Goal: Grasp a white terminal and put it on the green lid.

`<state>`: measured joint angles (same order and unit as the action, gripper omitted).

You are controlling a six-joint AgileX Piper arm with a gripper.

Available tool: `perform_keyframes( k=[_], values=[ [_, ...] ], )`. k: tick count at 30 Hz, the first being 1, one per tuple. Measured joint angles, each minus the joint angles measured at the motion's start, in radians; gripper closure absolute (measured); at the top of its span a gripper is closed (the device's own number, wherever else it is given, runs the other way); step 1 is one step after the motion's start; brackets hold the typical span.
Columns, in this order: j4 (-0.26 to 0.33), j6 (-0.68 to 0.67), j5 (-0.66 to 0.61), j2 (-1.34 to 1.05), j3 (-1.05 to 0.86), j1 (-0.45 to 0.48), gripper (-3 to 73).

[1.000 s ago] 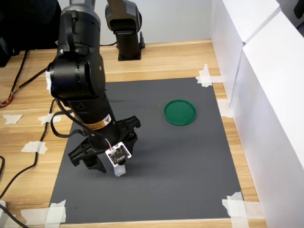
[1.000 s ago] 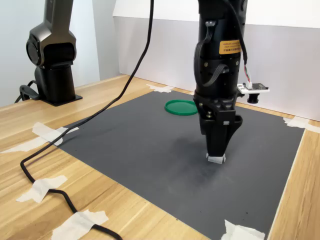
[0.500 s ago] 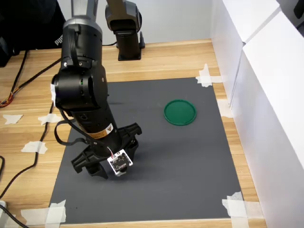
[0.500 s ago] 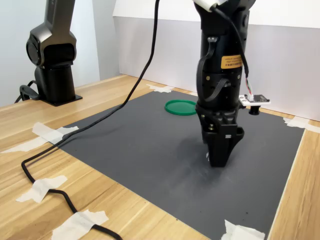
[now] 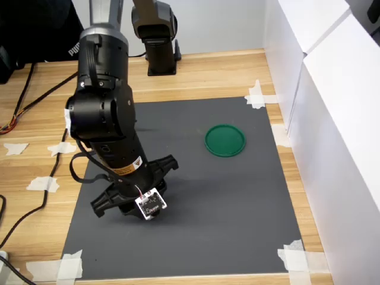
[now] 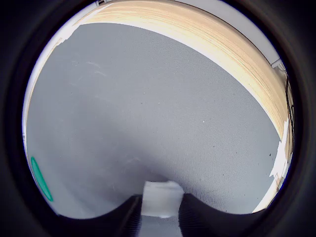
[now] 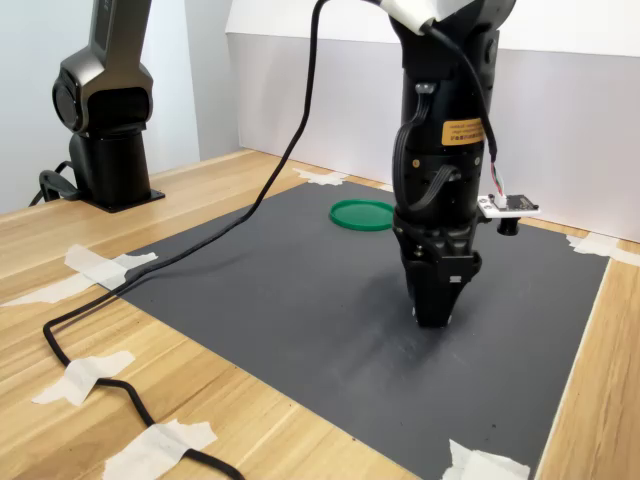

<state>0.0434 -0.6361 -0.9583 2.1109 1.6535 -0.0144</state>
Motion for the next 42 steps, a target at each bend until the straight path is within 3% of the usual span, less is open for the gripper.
perform_keyframes(
  k=[14,25,42],
  values=[
    [0.028,0.002,-0.066,-0.113,0.0,-0.008,43.0],
    [0.027,0.002,-0.196,-0.317,-0.014,-0.164,43.0],
    [0.029,-0.041,-0.124,-0.517,-0.41,-0.331,43.0]
  ],
)
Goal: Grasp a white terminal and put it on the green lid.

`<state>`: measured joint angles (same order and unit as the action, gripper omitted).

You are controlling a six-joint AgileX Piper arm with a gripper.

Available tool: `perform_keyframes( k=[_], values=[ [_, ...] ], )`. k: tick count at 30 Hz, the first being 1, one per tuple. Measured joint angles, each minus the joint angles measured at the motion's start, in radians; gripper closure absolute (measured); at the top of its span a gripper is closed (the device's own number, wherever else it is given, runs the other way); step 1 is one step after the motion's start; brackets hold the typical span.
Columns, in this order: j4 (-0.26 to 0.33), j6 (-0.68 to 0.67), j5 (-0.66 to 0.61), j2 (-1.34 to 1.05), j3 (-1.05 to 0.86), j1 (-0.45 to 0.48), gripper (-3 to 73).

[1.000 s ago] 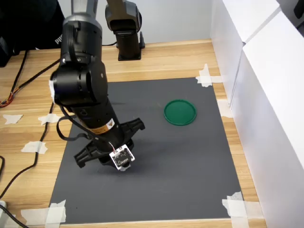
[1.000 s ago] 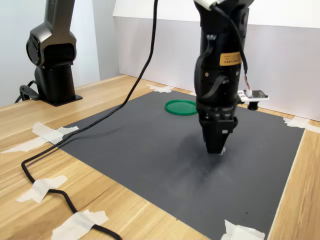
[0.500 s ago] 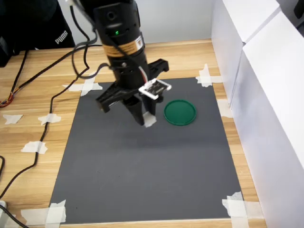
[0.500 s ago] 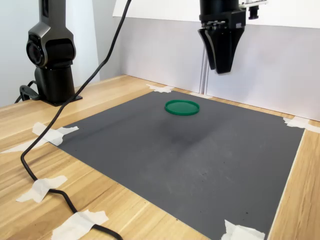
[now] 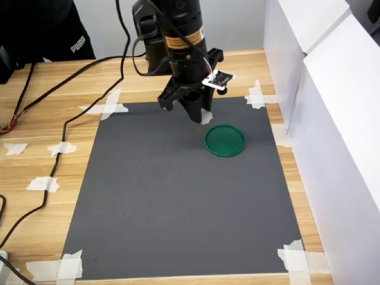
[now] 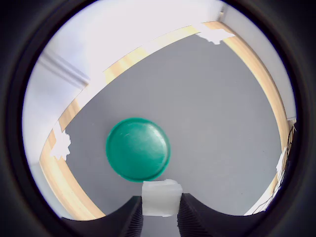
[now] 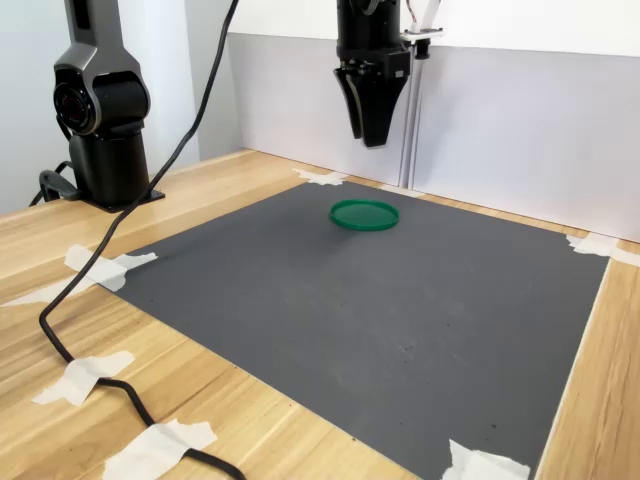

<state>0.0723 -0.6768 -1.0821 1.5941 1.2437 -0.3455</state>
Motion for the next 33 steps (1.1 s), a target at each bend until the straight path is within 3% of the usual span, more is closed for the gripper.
perform_keyframes(
  k=[12,33],
  values=[
    [-0.051,0.085,0.045,0.0,-0.035,-0.169,43.0],
    [-0.072,0.176,0.128,0.12,-0.036,-0.178,43.0]
  ],
)
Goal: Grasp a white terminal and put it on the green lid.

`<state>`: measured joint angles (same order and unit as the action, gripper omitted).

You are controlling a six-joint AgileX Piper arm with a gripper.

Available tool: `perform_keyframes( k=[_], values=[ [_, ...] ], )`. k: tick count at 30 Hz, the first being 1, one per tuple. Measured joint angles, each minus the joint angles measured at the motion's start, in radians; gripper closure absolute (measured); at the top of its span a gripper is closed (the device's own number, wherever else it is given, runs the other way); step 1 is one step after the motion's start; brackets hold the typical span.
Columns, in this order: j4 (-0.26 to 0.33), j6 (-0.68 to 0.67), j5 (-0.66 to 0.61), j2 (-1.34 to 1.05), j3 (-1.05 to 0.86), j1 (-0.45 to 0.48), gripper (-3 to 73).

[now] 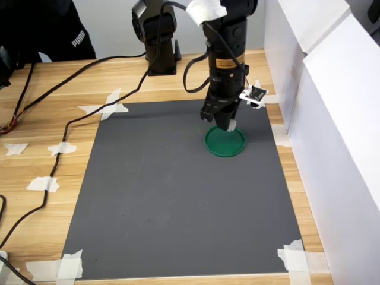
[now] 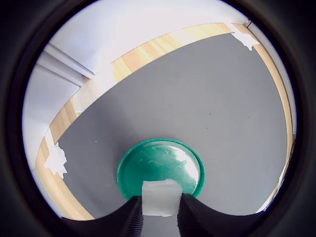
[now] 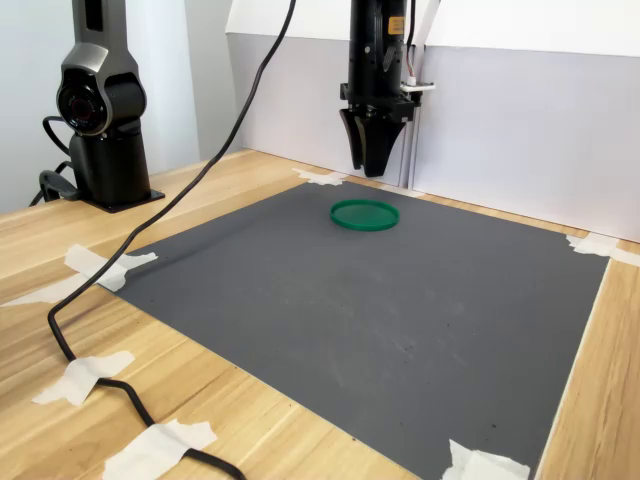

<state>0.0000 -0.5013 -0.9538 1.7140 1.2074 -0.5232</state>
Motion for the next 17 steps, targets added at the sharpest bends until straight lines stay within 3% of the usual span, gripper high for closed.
perform_keyframes(
  k=[10,17],
  values=[
    [0.0,0.014,-0.016,0.044,0.0,0.0,42.1],
    [-0.007,0.022,-0.005,0.044,0.0,0.0,23.2]
  ],
)
